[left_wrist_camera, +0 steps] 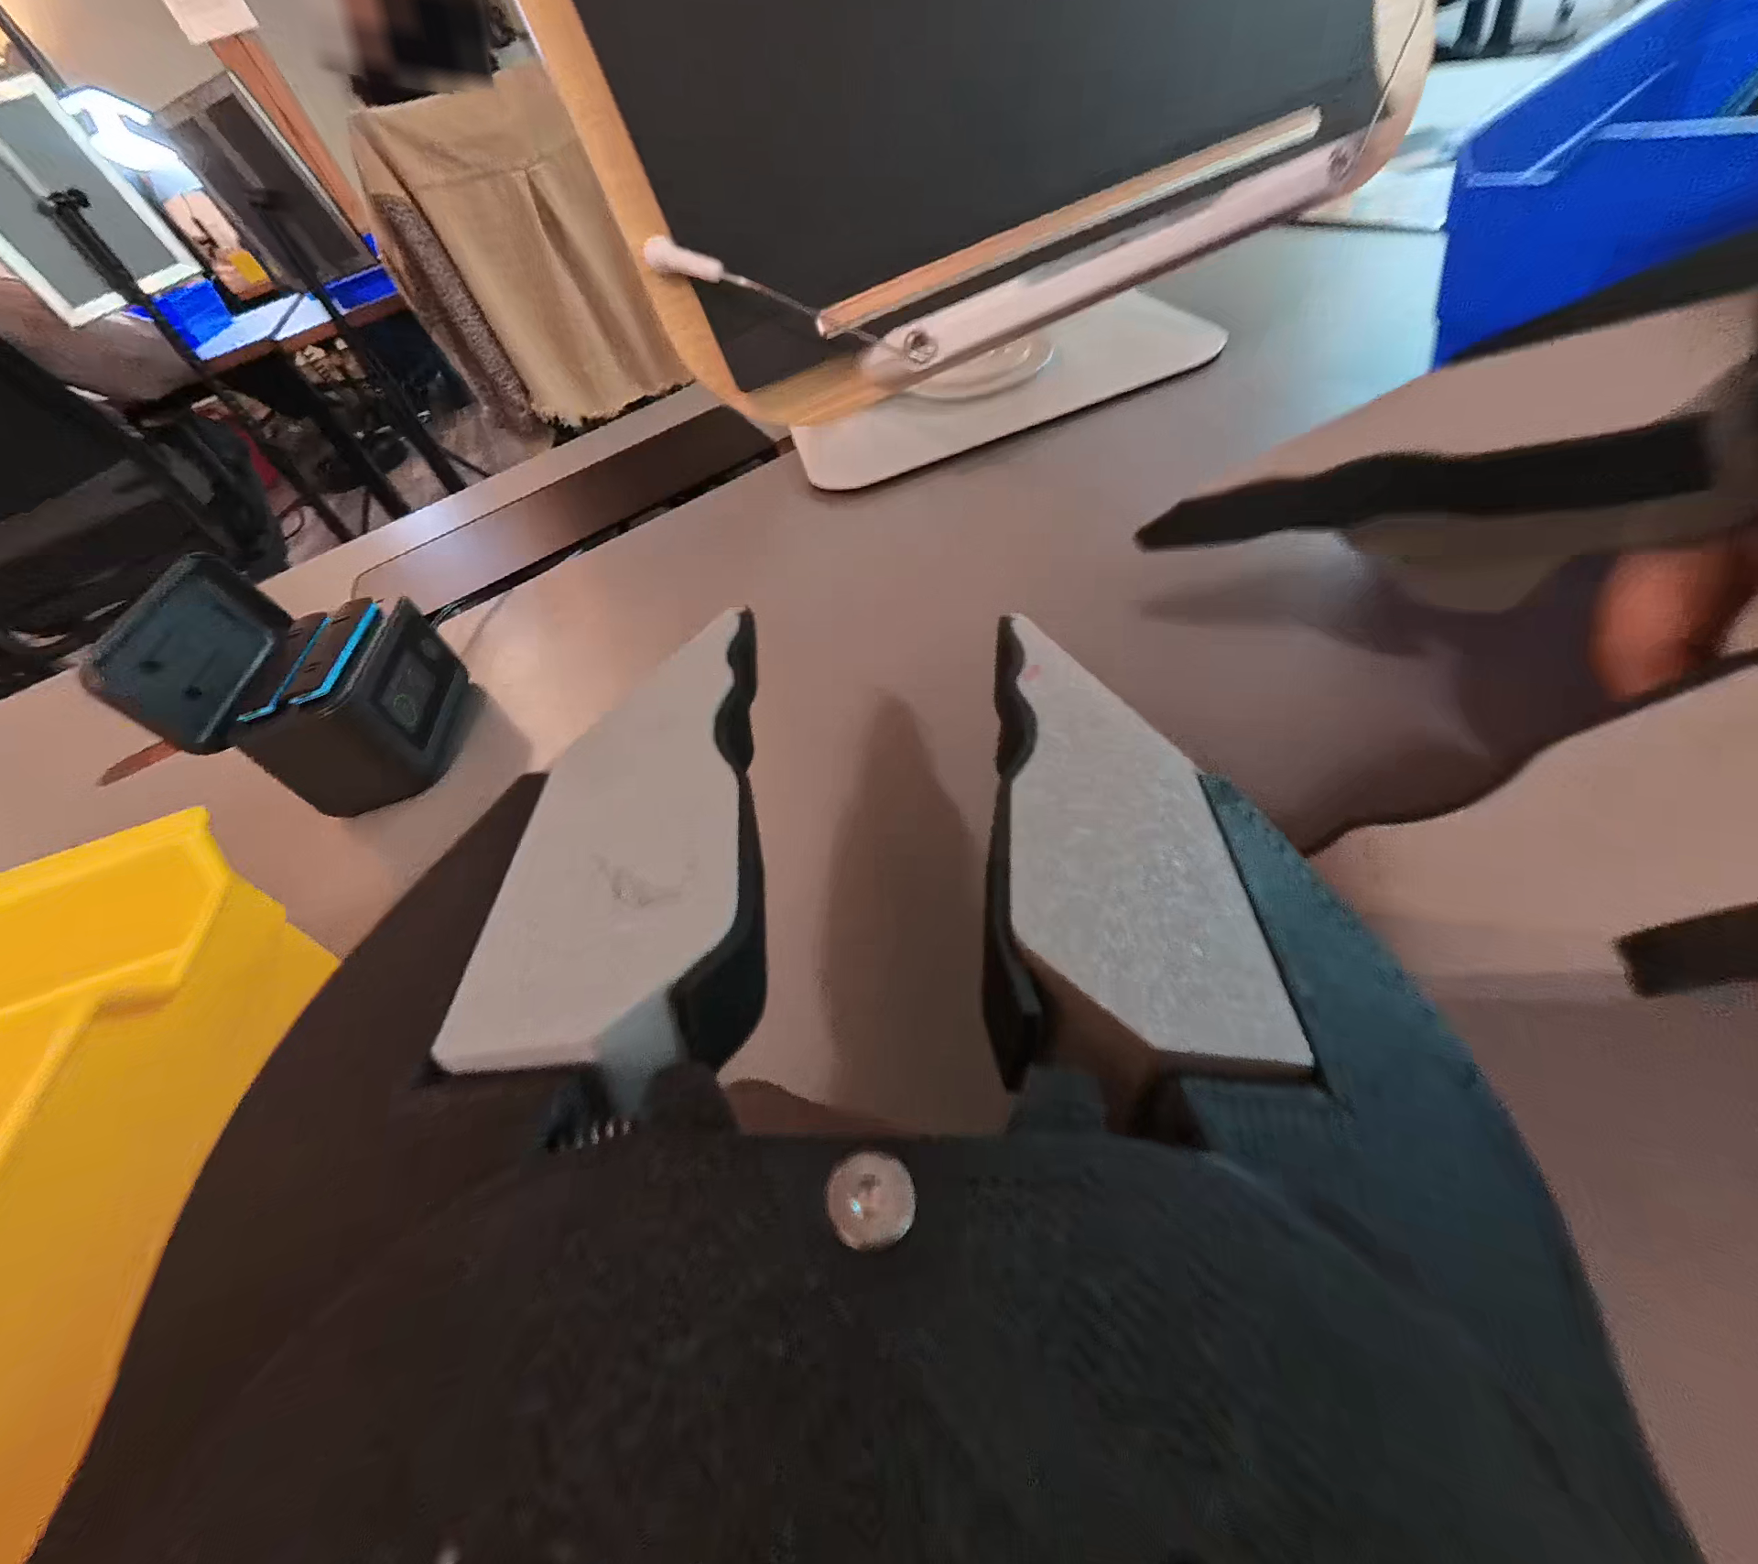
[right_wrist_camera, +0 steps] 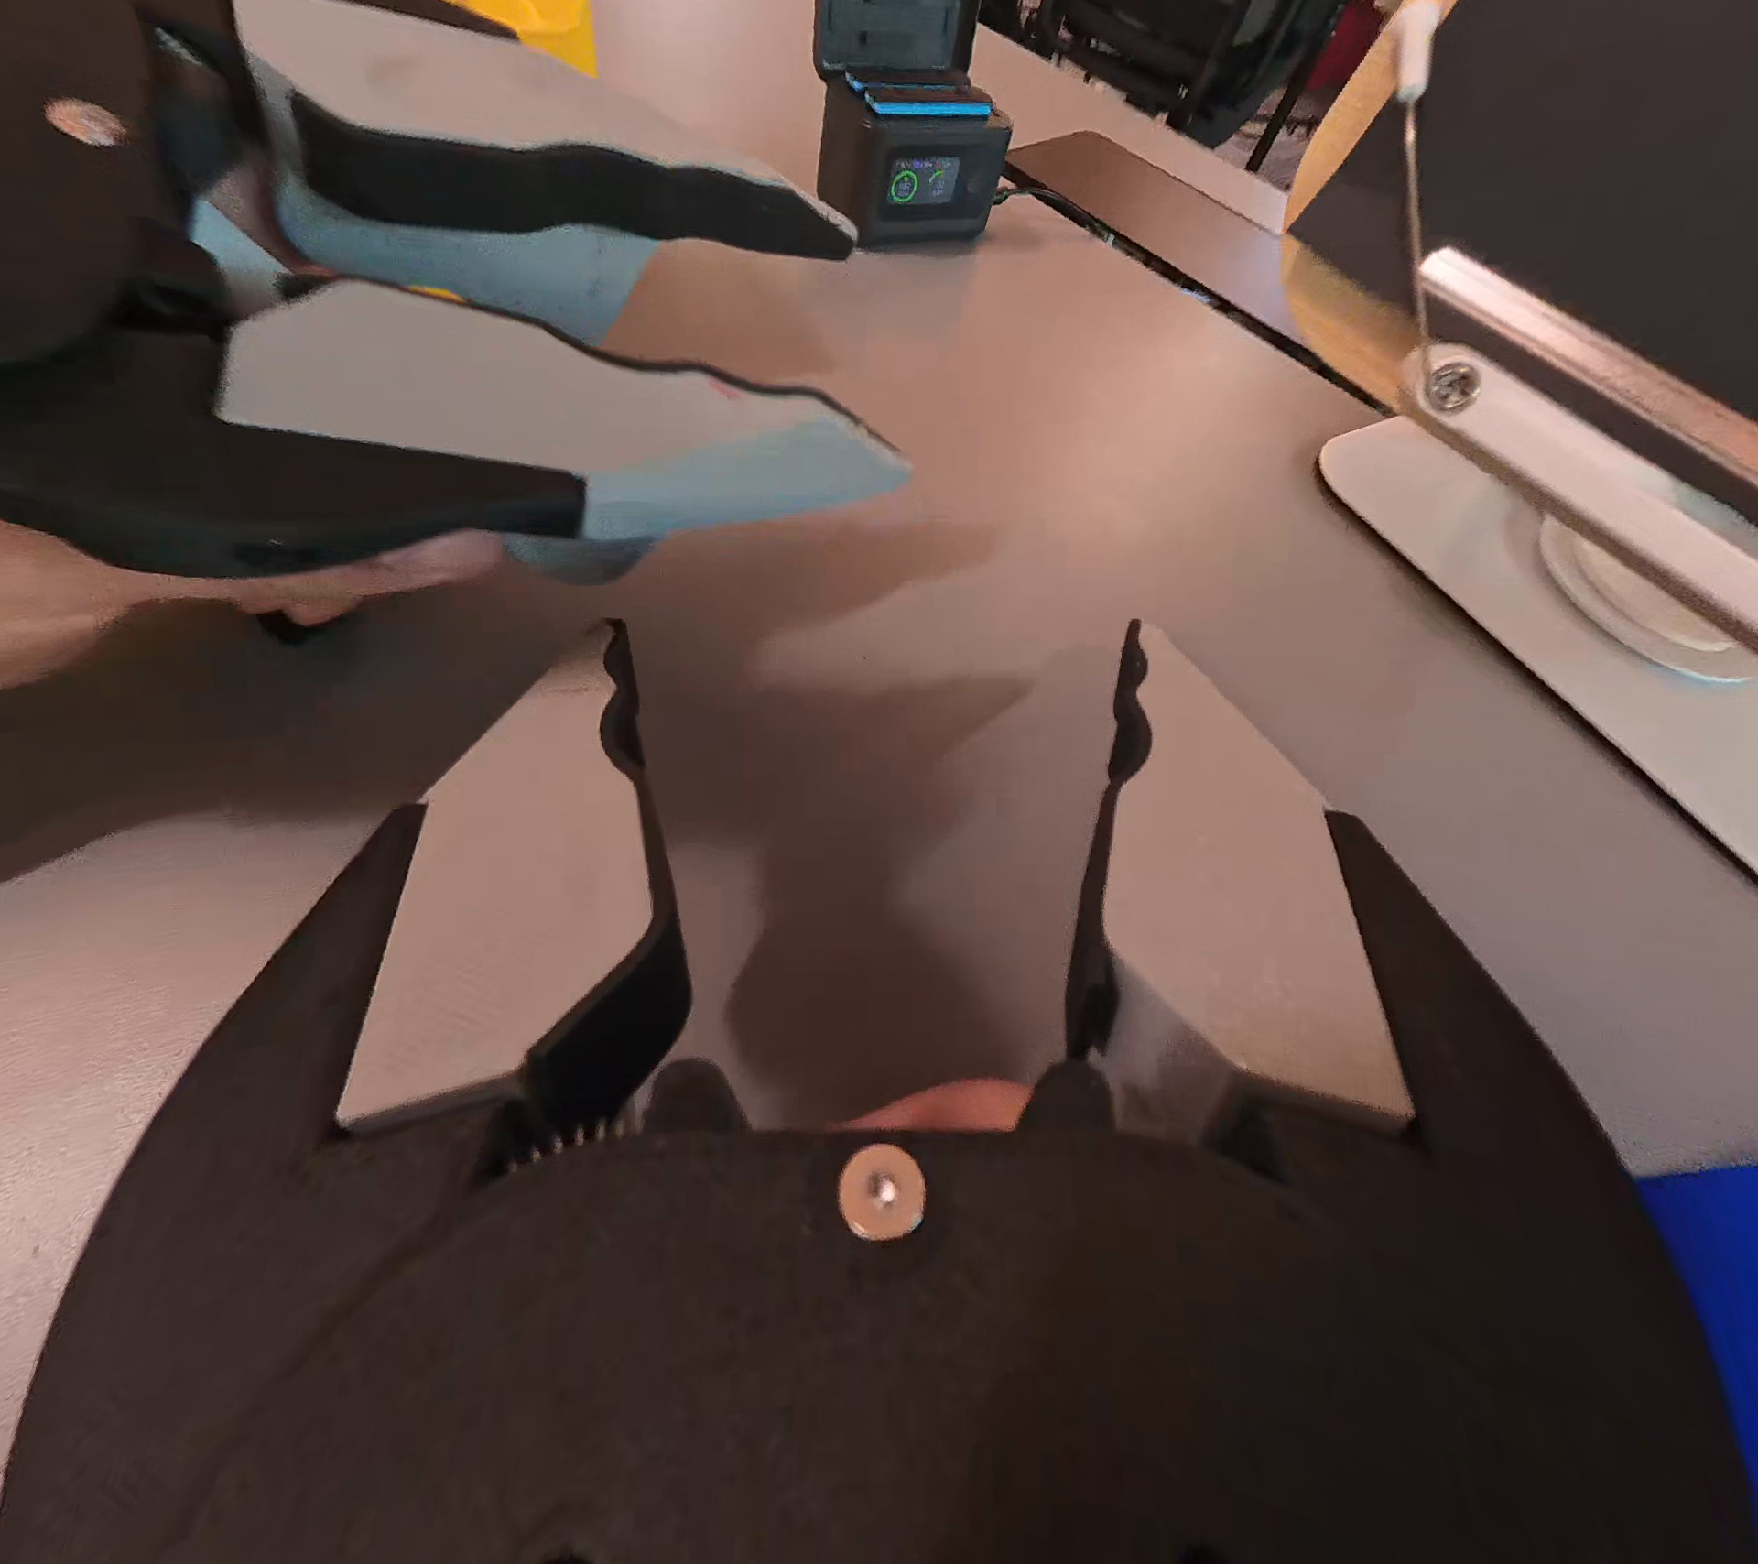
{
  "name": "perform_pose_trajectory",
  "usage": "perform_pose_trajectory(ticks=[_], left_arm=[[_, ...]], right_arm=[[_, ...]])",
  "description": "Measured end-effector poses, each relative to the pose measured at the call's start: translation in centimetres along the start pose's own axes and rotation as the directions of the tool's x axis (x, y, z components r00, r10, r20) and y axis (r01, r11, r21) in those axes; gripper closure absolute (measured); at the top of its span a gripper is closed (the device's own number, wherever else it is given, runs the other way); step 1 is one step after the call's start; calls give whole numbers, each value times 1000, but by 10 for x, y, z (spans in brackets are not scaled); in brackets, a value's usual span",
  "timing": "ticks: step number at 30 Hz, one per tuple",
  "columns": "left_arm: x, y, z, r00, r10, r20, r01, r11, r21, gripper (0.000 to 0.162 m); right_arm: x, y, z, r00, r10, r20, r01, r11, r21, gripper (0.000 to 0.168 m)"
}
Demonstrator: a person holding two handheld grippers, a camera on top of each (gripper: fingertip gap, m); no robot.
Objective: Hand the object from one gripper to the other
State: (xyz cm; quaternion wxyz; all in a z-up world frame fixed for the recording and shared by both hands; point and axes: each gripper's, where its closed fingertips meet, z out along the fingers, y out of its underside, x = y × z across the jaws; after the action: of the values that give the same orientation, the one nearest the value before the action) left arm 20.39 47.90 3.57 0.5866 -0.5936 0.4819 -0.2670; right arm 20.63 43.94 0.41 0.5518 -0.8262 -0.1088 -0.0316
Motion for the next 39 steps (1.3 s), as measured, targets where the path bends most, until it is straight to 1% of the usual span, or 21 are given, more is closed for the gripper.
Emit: perform_pose_trajectory(ticks=[2, 3, 6, 11, 15, 17, 20, 24, 28, 39], left_arm=[[2, -5, -1, 999, -33, -24, 34, 999, 37, 123], [2, -6, -1, 999, -37, -24, 38, 999, 39, 125], [1, -6, -1, 999, -45, -19, 46, 998, 38, 126], [0, -6, -2, 999, -51, -18, 52, 998, 43, 125], [0, -6, -3, 1000, -26, 14, 26, 999, 44, 128], [1, -4, -2, 1000, -14, 19, 13, 1000, 24, 126], [4, -4, -2, 999, 18, 26, -19, 1000, 17, 123], [14, -5, -4, 998, 55, 10, -55, 998, 17, 124], [16, -5, -4, 997, 70, 10, -71, 997, 17, 124], [10, -3, -5, 998, 51, 38, -51, 999, 2, 124]], right_arm=[[-3, 1, 4, 1000, 9, 27, -8, 1000, -14, 71], [-5, 1, 4, 999, 12, 38, -12, 1000, -11, 73], [-7, -2, 4, 998, 20, 67, -21, 1000, 5, 78], [-14, -2, 4, 997, -5, 78, 4, 1000, 8, 79], [-10, -1, 4, 995, 56, 79, -56, 998, -3, 75], [-5, -2, 2, 993, 91, 70, -92, 996, 9, 75], [-1, -2, 2, 994, 103, 41, -103, 995, 10, 75], [15, -1, 4, 991, 117, -71, -117, 993, 7, 75], [16, 0, 5, 990, 116, -79, -116, 993, 1, 74], [17, 0, 5, 989, 120, -87, -120, 993, 3, 74]])
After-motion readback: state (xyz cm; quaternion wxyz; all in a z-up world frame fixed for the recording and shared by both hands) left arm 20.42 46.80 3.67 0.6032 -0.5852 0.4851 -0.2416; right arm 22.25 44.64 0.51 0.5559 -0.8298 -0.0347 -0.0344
